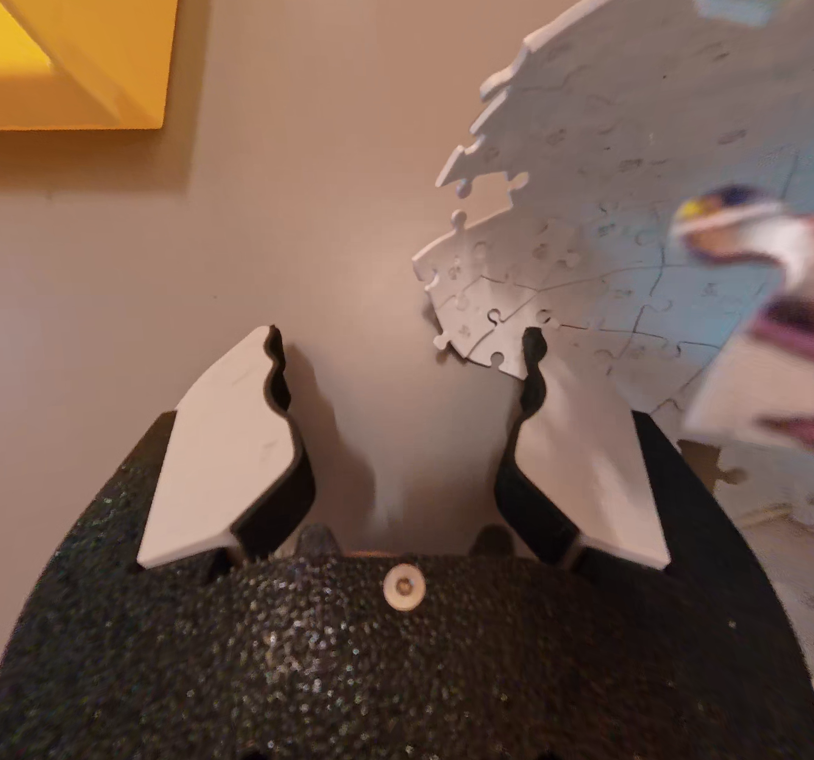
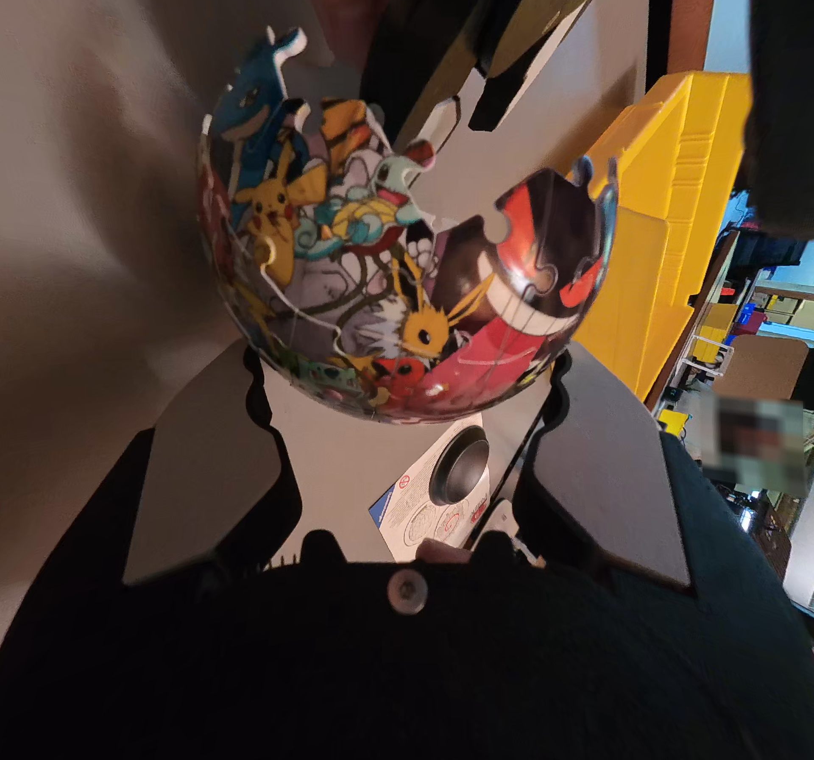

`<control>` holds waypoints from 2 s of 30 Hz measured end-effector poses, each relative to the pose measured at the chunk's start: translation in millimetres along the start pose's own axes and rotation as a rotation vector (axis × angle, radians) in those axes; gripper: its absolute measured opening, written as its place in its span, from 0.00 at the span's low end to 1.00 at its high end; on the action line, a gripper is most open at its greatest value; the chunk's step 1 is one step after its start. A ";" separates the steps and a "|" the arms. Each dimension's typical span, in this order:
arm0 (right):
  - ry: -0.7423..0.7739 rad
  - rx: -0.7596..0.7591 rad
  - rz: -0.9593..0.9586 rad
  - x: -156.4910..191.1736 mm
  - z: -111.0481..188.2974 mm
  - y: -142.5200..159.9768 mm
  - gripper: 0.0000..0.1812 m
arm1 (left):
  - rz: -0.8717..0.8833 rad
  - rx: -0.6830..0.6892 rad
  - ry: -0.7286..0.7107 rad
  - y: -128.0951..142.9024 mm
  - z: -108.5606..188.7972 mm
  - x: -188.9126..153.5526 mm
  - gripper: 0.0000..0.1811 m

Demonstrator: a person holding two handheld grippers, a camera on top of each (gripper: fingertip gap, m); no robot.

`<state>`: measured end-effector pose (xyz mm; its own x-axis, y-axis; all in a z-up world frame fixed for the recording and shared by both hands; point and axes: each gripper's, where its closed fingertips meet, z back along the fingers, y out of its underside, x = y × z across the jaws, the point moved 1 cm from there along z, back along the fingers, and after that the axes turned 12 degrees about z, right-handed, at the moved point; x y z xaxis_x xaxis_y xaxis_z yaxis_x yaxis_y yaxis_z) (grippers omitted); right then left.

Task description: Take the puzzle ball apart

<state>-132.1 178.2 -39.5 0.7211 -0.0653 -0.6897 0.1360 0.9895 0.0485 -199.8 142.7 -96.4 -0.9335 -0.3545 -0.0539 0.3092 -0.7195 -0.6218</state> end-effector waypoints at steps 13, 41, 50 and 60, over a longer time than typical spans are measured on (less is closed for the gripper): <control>-0.014 -0.019 -0.013 -0.9 -1.6 3.2 0.68 | 0.055 0.004 0.096 -0.2 2.5 5.7 0.56; -0.082 -0.047 0.084 -10.8 -6.3 -10.5 0.68 | 0.137 -0.038 0.057 -4.7 0.2 28.6 0.53; -0.060 -0.061 0.054 -12.6 -8.7 -10.7 0.68 | 0.139 -0.031 0.051 -4.5 -4.8 21.8 0.53; -0.062 -0.078 0.030 -8.4 -10.2 -4.6 0.68 | 0.133 -0.046 0.051 -8.1 -11.5 11.4 0.55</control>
<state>-145.7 175.5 -41.3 0.7651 -0.0410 -0.6426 0.0620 0.9980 0.0101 -215.0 151.3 -101.0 -0.8934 -0.4130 -0.1772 0.4230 -0.6398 -0.6417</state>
